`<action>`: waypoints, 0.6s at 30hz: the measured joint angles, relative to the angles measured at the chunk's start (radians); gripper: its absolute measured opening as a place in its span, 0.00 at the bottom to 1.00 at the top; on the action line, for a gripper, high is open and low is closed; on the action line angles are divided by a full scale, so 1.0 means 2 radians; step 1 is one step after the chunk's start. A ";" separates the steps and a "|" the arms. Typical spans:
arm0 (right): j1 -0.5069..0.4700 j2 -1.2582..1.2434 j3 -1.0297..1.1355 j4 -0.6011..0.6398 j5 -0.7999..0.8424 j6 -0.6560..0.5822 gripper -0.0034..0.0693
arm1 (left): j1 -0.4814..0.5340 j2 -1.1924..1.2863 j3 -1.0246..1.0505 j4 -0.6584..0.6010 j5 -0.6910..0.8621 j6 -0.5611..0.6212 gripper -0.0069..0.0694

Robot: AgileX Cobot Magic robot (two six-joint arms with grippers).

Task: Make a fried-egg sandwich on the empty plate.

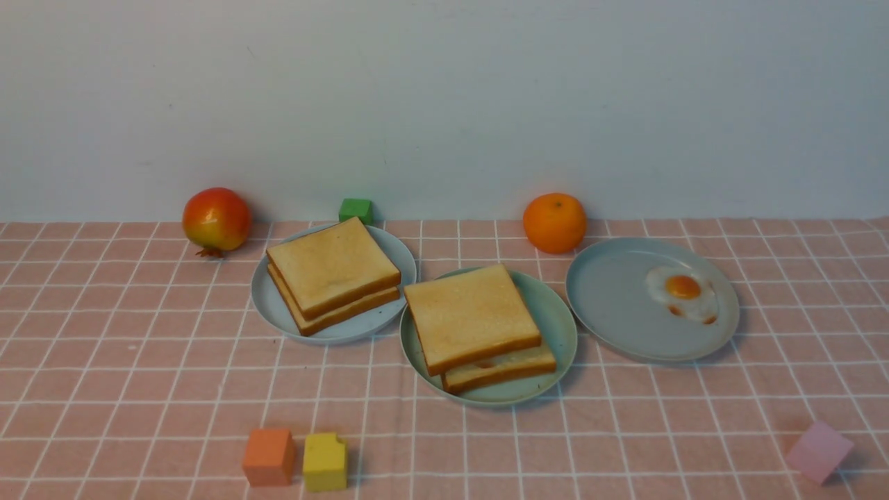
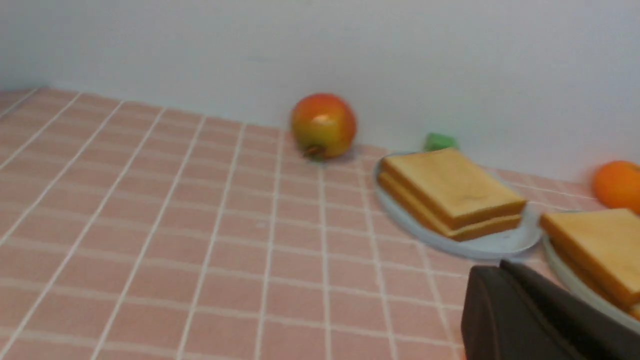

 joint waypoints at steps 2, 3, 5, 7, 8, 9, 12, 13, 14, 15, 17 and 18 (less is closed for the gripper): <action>0.000 0.000 0.000 0.000 0.000 0.000 0.08 | 0.004 -0.010 0.014 0.008 0.041 -0.022 0.11; 0.000 0.000 0.000 0.000 0.000 0.000 0.08 | 0.004 -0.010 0.014 0.012 0.046 -0.026 0.11; 0.000 0.000 0.000 0.001 0.000 0.000 0.08 | 0.004 -0.011 0.015 0.012 0.073 -0.040 0.11; 0.000 0.000 0.000 0.001 0.000 0.000 0.08 | 0.004 -0.011 0.014 0.012 0.075 -0.043 0.11; 0.000 0.000 0.000 0.001 0.000 0.000 0.08 | 0.004 -0.011 0.014 0.012 0.076 -0.044 0.11; 0.000 0.000 0.000 0.001 0.000 0.000 0.08 | 0.004 -0.011 0.014 0.012 0.076 -0.045 0.11; 0.000 0.000 0.000 0.001 0.000 0.000 0.08 | 0.004 -0.011 0.014 0.012 0.076 -0.045 0.11; 0.000 0.000 0.000 0.001 0.000 0.000 0.08 | 0.004 -0.011 0.014 0.012 0.076 -0.045 0.11; 0.000 0.000 0.000 0.001 0.000 0.000 0.09 | 0.004 -0.011 0.014 0.012 0.076 -0.045 0.11; 0.000 0.000 0.000 0.001 0.000 0.000 0.09 | 0.004 -0.011 0.014 0.012 0.076 -0.045 0.11; 0.000 0.000 0.000 0.001 0.000 0.000 0.09 | 0.004 -0.011 0.014 0.012 0.076 -0.046 0.11; 0.000 0.000 0.000 0.001 0.000 0.000 0.09 | 0.004 -0.011 0.014 0.012 0.076 -0.046 0.11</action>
